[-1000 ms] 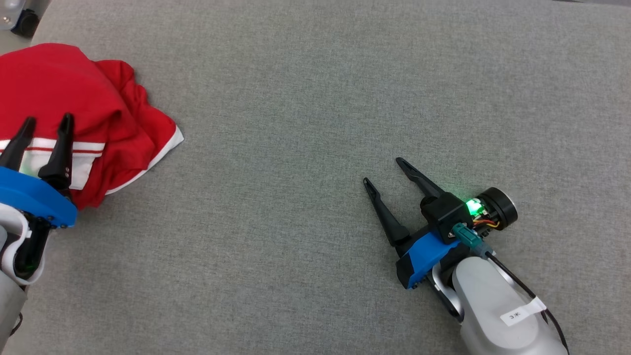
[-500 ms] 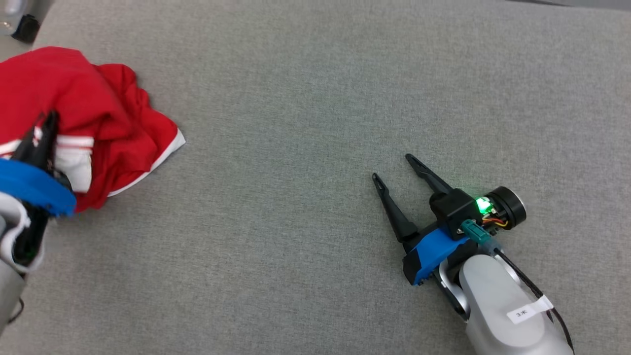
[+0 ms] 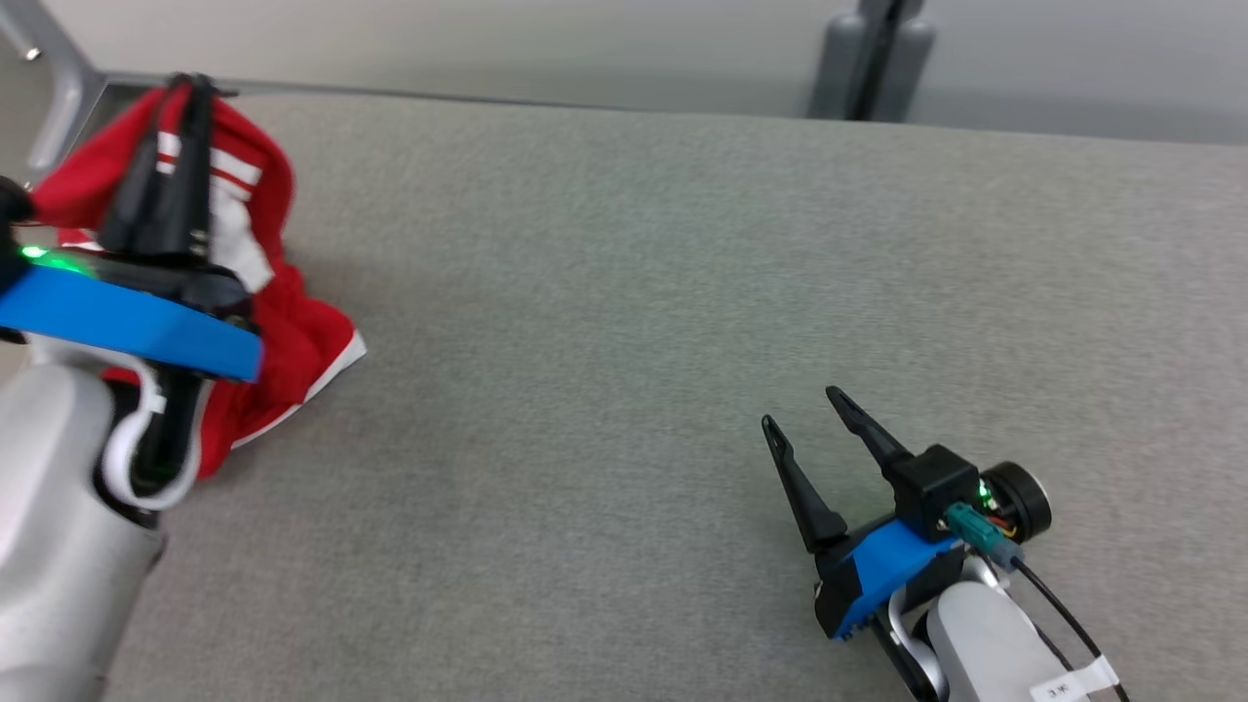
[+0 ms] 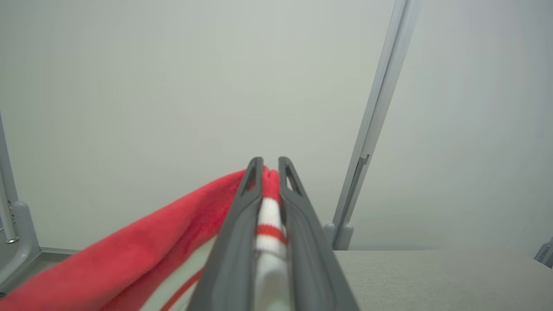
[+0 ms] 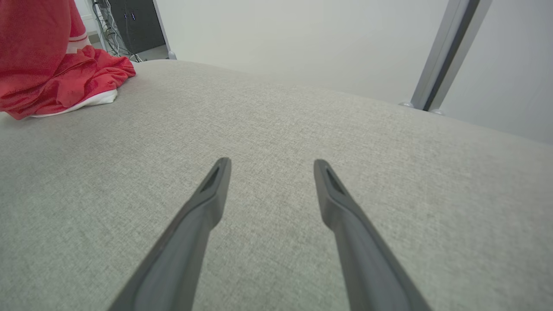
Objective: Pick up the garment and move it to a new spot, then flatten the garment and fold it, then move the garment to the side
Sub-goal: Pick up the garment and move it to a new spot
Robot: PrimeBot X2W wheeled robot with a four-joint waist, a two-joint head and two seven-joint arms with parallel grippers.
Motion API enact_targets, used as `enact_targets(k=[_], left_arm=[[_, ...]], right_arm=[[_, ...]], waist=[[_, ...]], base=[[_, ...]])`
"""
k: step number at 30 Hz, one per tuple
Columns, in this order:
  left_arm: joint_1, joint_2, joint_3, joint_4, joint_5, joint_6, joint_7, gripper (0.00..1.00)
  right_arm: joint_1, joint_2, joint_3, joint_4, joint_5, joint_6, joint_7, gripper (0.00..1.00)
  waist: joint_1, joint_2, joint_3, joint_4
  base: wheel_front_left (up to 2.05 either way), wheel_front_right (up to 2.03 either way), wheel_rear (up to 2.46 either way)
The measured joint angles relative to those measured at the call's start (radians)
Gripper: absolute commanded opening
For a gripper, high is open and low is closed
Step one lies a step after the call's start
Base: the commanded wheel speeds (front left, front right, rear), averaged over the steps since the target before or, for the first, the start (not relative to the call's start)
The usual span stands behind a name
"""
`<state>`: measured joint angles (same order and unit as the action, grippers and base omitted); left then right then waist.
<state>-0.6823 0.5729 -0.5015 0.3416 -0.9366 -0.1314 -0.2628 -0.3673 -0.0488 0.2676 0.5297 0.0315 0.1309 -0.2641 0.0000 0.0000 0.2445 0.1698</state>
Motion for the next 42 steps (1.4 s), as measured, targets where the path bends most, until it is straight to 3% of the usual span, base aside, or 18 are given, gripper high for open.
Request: enact_targets(k=[9, 17, 21, 22, 23, 30, 35, 42], left_arm=[[0.041, -0.153, -0.063, -0.151, 0.071, 0.0, 0.0, 0.0], [0.051, -0.291, -0.138, -0.152, 0.102, 0.0, 0.0, 0.0], [0.076, -0.323, -0.137, -0.108, 0.128, 0.0, 0.0, 0.0], [0.083, -0.326, -0.129, -0.093, 0.143, 0.0, 0.0, 0.35], [0.089, -0.326, -0.125, -0.076, 0.161, 0.0, 0.0, 1.0], [0.203, -0.319, 0.002, 0.005, 0.224, 0.0, 0.0, 1.0], [0.316, -0.299, 0.123, 0.041, 0.275, 0.0, 0.0, 1.0], [0.466, -0.327, 0.307, 0.062, 0.372, 0.0, 0.0, 1.0]], right_arm=[[0.088, 0.0, -0.016, -0.035, 0.032, 0.0, 0.0, 1.0], [0.114, -0.001, -0.004, -0.071, 0.05, 0.0, 0.0, 1.0], [0.125, -0.001, 0.002, -0.084, 0.058, 0.0, 0.0, 1.0], [0.126, -0.001, 0.002, -0.089, 0.059, 0.0, 0.0, 1.0], [0.127, -0.001, 0.001, -0.091, 0.06, 0.0, 0.0, 1.0], [0.138, -0.001, -0.014, -0.103, 0.067, 0.0, 0.0, 1.0], [0.149, -0.001, -0.032, -0.105, 0.07, 0.0, 0.0, 1.0], [0.152, -0.001, -0.04, -0.098, 0.081, 0.0, 0.0, 1.0]], waist=[[0.0, 0.0, -0.07, -0.152], [-0.0001, 0.0, -0.083, -0.315], [0.0, 0.0, -0.083, -0.377], [-0.0001, 0.0, -0.084, -0.388], [-0.0001, 0.0, -0.084, -0.396], [0.0, 0.0, -0.093, -0.394], [0.0, 0.0, -0.118, -0.346], [0.0, 0.0, -0.155, -0.258]], base=[[0.0, 0.0, 0.0], [0.0, 0.0, 0.0], [0.0, 0.0, 0.0], [0.0, 0.0, 0.0], [0.0, 0.0, 0.0], [0.0, 0.0, 0.0], [0.0, 0.0, 0.0], [0.0, 0.0, 0.0]])
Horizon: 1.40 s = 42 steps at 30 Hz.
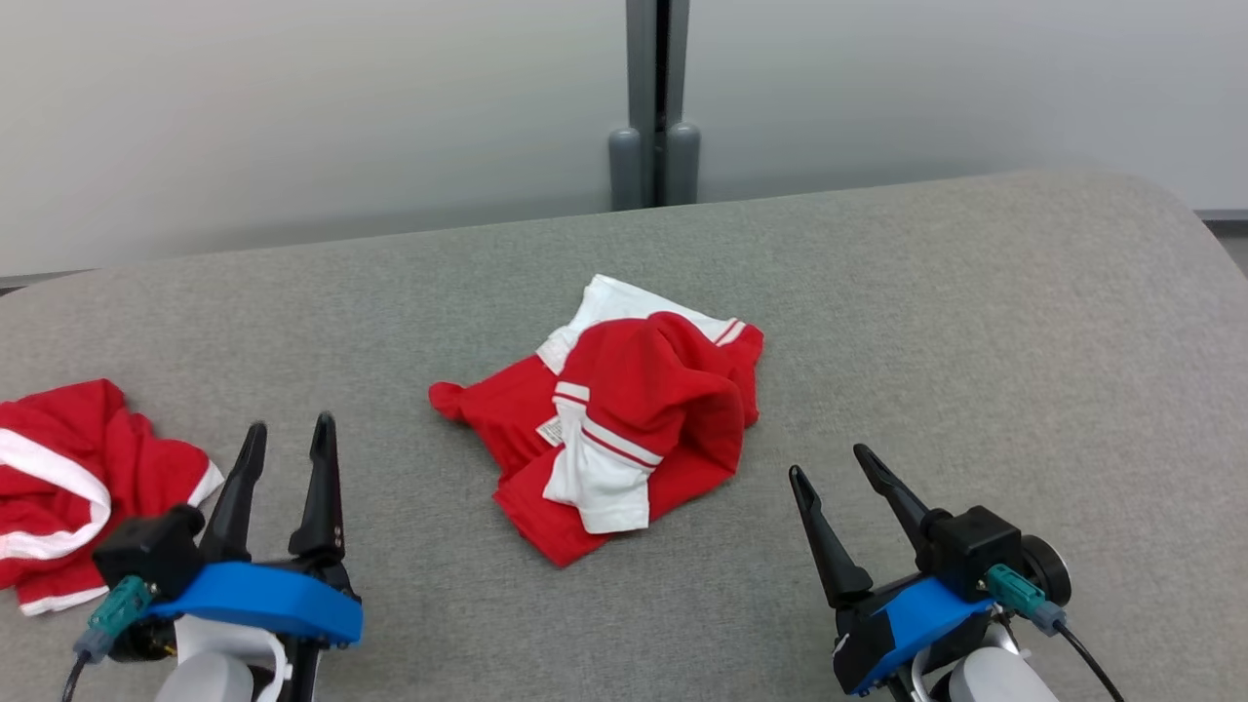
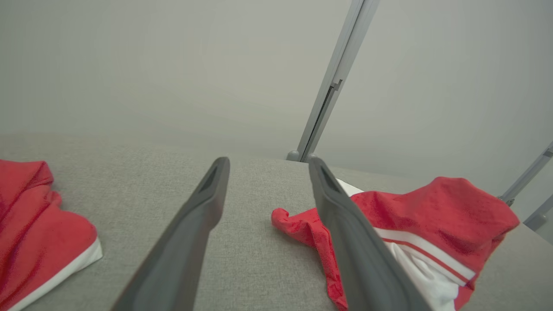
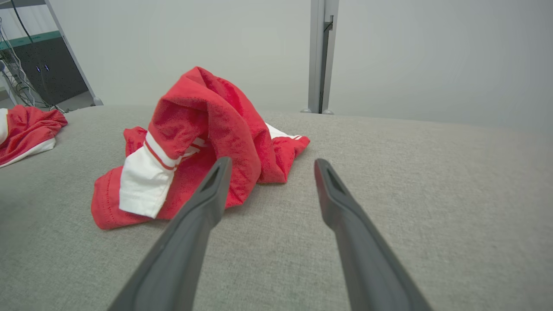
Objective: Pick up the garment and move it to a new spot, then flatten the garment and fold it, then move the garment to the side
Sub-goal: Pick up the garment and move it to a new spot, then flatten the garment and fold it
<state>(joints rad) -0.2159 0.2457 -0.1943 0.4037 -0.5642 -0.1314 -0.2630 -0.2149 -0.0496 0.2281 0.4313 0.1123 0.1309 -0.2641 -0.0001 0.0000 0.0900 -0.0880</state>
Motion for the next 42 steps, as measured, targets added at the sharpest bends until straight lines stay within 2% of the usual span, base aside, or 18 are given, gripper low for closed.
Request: enact_targets(k=[11, 19, 23, 29, 35, 42], left_arm=[[0.241, -0.065, 0.079, -0.025, 0.119, 0.0, 0.0, 1.0], [0.289, -0.109, 0.096, -0.032, 0.146, 0.0, 0.0, 1.0], [0.289, -0.115, 0.075, -0.03, 0.15, 0.0, 0.0, 1.0], [0.274, -0.113, 0.036, -0.018, 0.139, 0.0, 0.0, 1.0], [0.246, -0.099, -0.015, -0.007, 0.112, 0.0, 0.0, 1.0], [0.213, -0.072, -0.048, 0.006, 0.07, 0.0, 0.0, 1.0]], right_arm=[[0.052, 0.0, -0.009, 0.025, 0.031, 0.0, 0.0, 1.0], [0.081, 0.0, -0.01, 0.037, 0.032, 0.0, 0.0, 1.0], [0.073, 0.0, 0.034, 0.031, 0.035, 0.0, 0.0, 1.0], [0.0, 0.0, 0.165, 0.029, 0.059, 0.0, 0.0, 1.0], [-0.101, 0.001, 0.221, 0.147, 0.074, 0.0, 0.0, 1.0], [-0.206, 0.0, 0.157, 0.324, 0.079, 0.0, 0.0, 1.0]], waist=[[-0.0001, 0.0, -0.085, 0.092], [0.0, 0.0, -0.102, 0.12], [0.0, 0.0, -0.098, 0.128], [0.0, 0.0, -0.089, 0.162], [0.0001, 0.0, -0.063, 0.224], [0.0001, 0.0, -0.003, 0.301]], base=[[0.0, 0.0, 0.0], [0.0, 0.0, 0.0], [0.0, 0.0, 0.0], [0.0, 0.0, 0.0], [0.0, 0.0, 0.0], [0.0, 0.0, 0.0]])
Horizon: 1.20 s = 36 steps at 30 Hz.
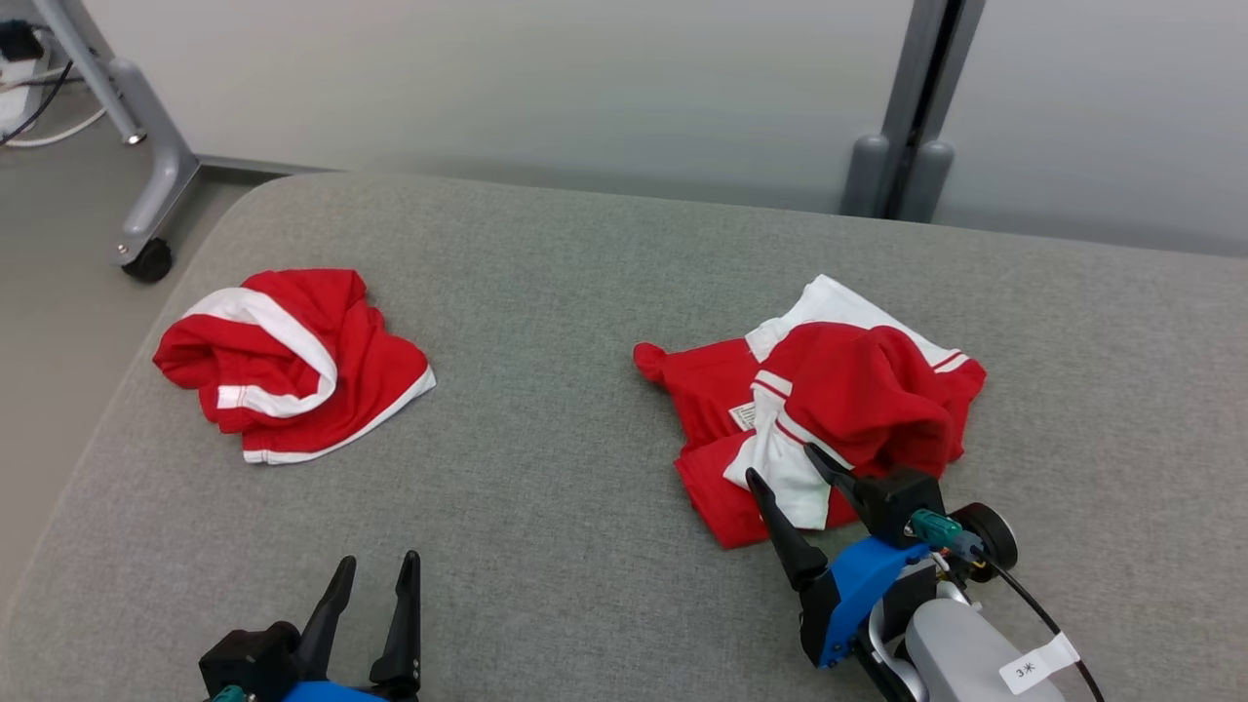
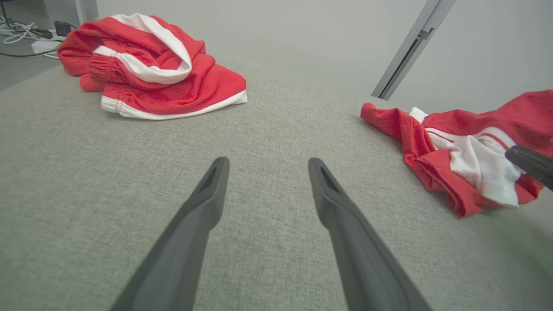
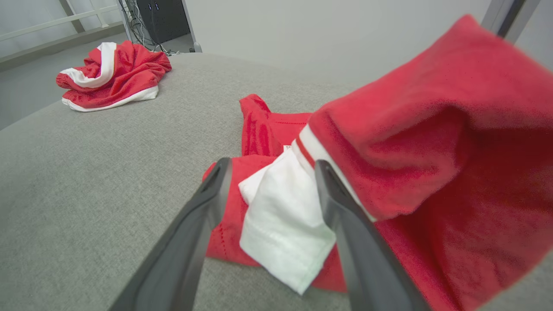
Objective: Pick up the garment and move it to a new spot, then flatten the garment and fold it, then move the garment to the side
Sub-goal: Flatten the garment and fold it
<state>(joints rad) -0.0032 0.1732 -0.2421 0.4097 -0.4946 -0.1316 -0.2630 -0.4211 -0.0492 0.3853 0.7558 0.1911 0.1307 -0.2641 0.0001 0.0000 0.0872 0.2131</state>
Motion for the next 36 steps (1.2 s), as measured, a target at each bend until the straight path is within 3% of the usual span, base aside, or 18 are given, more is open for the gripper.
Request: enact_targets(k=[9, 10, 11, 12, 13, 21, 28, 36], left_arm=[[-0.024, 0.009, -0.019, 0.009, -0.034, 0.0, 0.0, 1.0], [-0.026, 0.009, -0.019, 0.009, -0.036, 0.0, 0.0, 1.0], [-0.03, 0.009, -0.019, 0.009, -0.039, 0.0, 0.0, 1.0], [-0.034, 0.009, -0.019, 0.009, -0.04, 0.0, 0.0, 1.0], [-0.038, 0.009, -0.019, 0.008, -0.041, 0.0, 0.0, 1.0], [-0.04, 0.009, -0.029, 0.009, -0.041, 0.0, 0.0, 1.0], [-0.029, 0.004, -0.053, 0.027, -0.041, 0.0, 0.0, 1.0], [-0.005, -0.002, -0.056, 0.05, -0.034, 0.0, 0.0, 1.0]], right_arm=[[-0.03, 0.0, -0.05, 0.117, -0.018, 0.0, 0.0, 1.0], [-0.03, 0.0, -0.054, 0.12, -0.018, 0.0, 0.0, 0.87], [-0.03, 0.0, -0.058, 0.123, -0.018, 0.0, 0.0, 0.52], [-0.03, 0.0, -0.06, 0.123, -0.018, 0.0, 0.0, 0.34], [-0.031, 0.0, -0.062, 0.122, -0.018, 0.0, 0.0, 0.0], [-0.047, -0.001, 0.013, -0.066, 0.066, 0.0, 0.0, 0.0], [-0.263, -0.001, 0.047, -0.303, 0.194, 0.0, 0.0, 0.0], [-0.427, 0.0, -0.119, -0.493, 0.355, 0.0, 0.0, 0.0]], waist=[[0.0, 0.0, 0.05, 0.061], [0.0, 0.0, 0.051, 0.064], [0.0001, 0.0, 0.052, 0.066], [0.0, 0.0, 0.053, 0.067], [0.0001, 0.0, 0.053, 0.067], [0.0, 0.0, 0.039, 0.068], [0.0, 0.0, 0.004, 0.087], [-0.0001, 0.0, -0.038, 0.113]], base=[[0.0, 0.0, 0.0], [0.0, 0.0, 0.0], [0.0, 0.0, 0.0], [0.0, 0.0, 0.0], [0.0, 0.0, 0.0], [0.0, 0.0, 0.0], [0.0, 0.0, 0.0], [0.0, 0.0, 0.0]])
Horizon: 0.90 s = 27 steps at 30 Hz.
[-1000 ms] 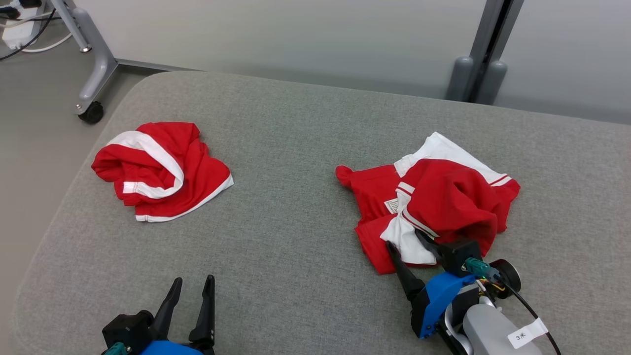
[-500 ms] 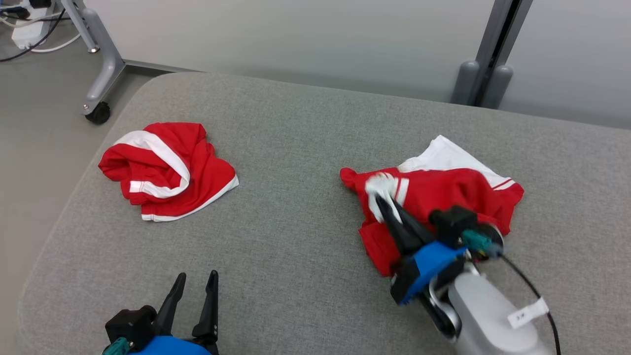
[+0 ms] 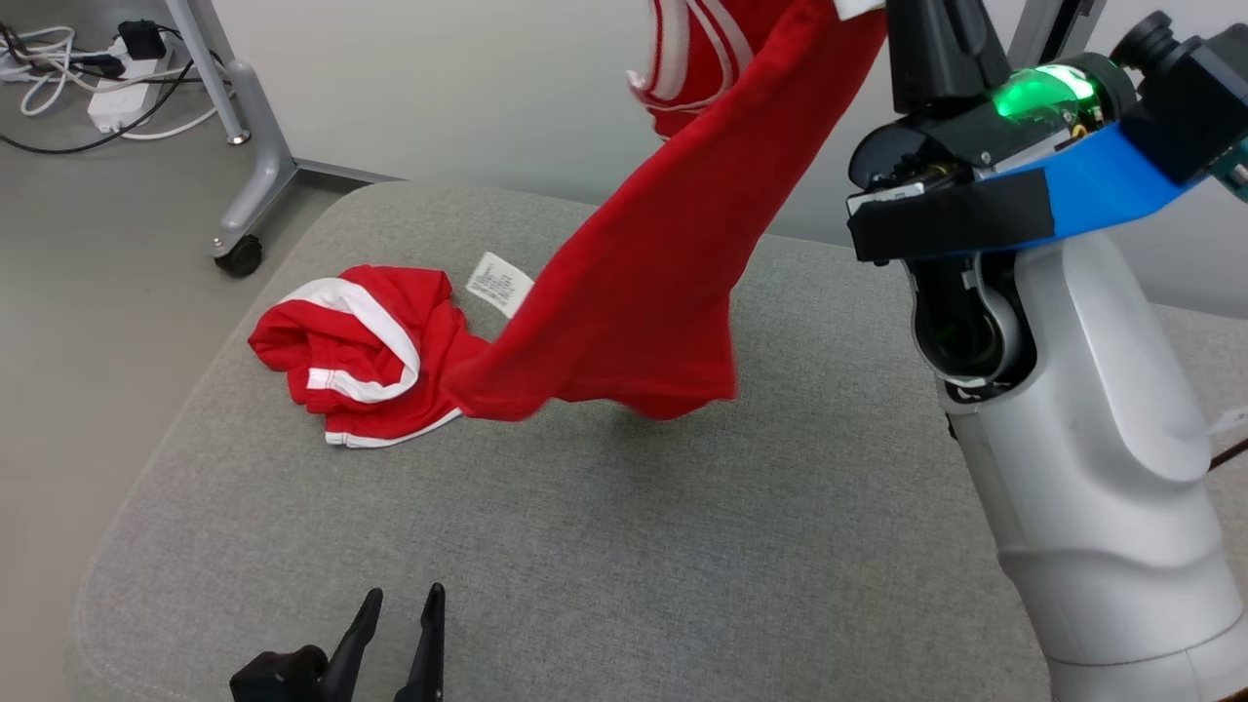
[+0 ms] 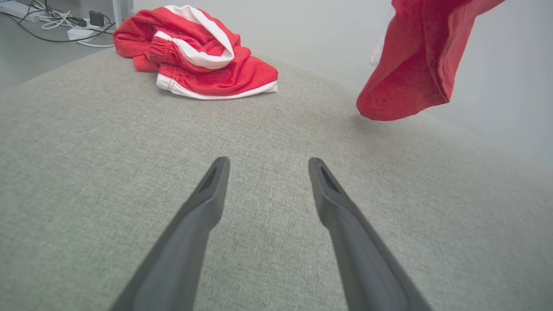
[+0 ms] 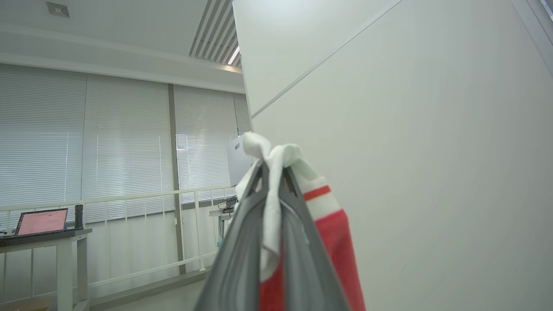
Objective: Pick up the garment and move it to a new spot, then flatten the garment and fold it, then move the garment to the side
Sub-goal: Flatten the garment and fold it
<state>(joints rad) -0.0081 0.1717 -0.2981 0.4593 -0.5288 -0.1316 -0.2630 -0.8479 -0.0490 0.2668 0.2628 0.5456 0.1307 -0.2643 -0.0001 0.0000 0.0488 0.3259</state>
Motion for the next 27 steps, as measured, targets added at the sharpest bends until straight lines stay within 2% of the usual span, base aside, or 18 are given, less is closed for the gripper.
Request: enact_targets(k=[3, 7, 8, 9, 10, 13, 16, 21, 27], left_arm=[[0.023, 0.0, 0.027, 0.001, 0.002, 0.0, 0.0, 1.0], [0.029, -0.011, 0.043, -0.008, 0.01, 0.0, 0.0, 1.0], [0.029, -0.013, 0.044, -0.012, 0.01, 0.0, 0.0, 1.0], [0.029, -0.012, 0.044, -0.017, 0.01, 0.0, 0.0, 1.0], [0.028, -0.012, 0.046, -0.02, 0.01, 0.0, 0.0, 1.0], [0.022, -0.01, 0.039, -0.03, 0.011, 0.0, 0.0, 1.0], [0.014, -0.004, 0.032, -0.04, 0.011, 0.0, 0.0, 1.0], [0.008, 0.005, 0.03, -0.047, 0.01, 0.0, 0.0, 1.0], [-0.002, 0.004, 0.002, -0.05, 0.003, 0.0, 0.0, 1.0]], right_arm=[[0.056, 0.004, -0.053, 0.005, -0.02, 0.0, 0.0, 0.0], [0.265, 0.002, -0.171, 0.097, -0.111, 0.0, 0.0, 0.0], [0.318, 0.002, -0.219, 0.132, -0.136, 0.0, 0.0, 0.26], [0.372, 0.002, -0.282, 0.174, -0.152, 0.0, 0.0, 0.58], [0.426, 0.001, -0.346, 0.209, -0.181, 0.0, 0.0, 1.0], [0.562, 0.0, -0.551, 0.294, -0.27, 0.0, 0.002, 1.0], [0.634, -0.004, -0.662, 0.318, -0.318, 0.0, 0.002, 1.0], [0.657, -0.002, -0.656, 0.293, -0.34, 0.0, 0.002, 1.0], [0.668, -0.001, -0.538, 0.193, -0.404, 0.0, 0.002, 1.0]], waist=[[0.0, 0.0, -0.005, -0.019], [0.0, 0.0, 0.001, -0.056], [0.0, 0.0, 0.004, -0.066], [0.0, 0.0, 0.008, -0.075], [0.0001, 0.0, 0.012, -0.084], [0.0001, 0.0, 0.024, -0.105], [0.0, 0.0, 0.032, -0.125], [0.0, 0.0, 0.038, -0.165], [0.0, 0.0, 0.033, -0.195]], base=[[0.0, 0.0, 0.0], [0.0, 0.0, 0.0], [0.0, 0.0, 0.0], [0.0, 0.0, 0.0], [0.0, 0.0, 0.0], [0.0, 0.0, 0.0], [0.0, 0.0, 0.0], [0.0, 0.0, 0.0], [0.0, 0.0, 0.0]])
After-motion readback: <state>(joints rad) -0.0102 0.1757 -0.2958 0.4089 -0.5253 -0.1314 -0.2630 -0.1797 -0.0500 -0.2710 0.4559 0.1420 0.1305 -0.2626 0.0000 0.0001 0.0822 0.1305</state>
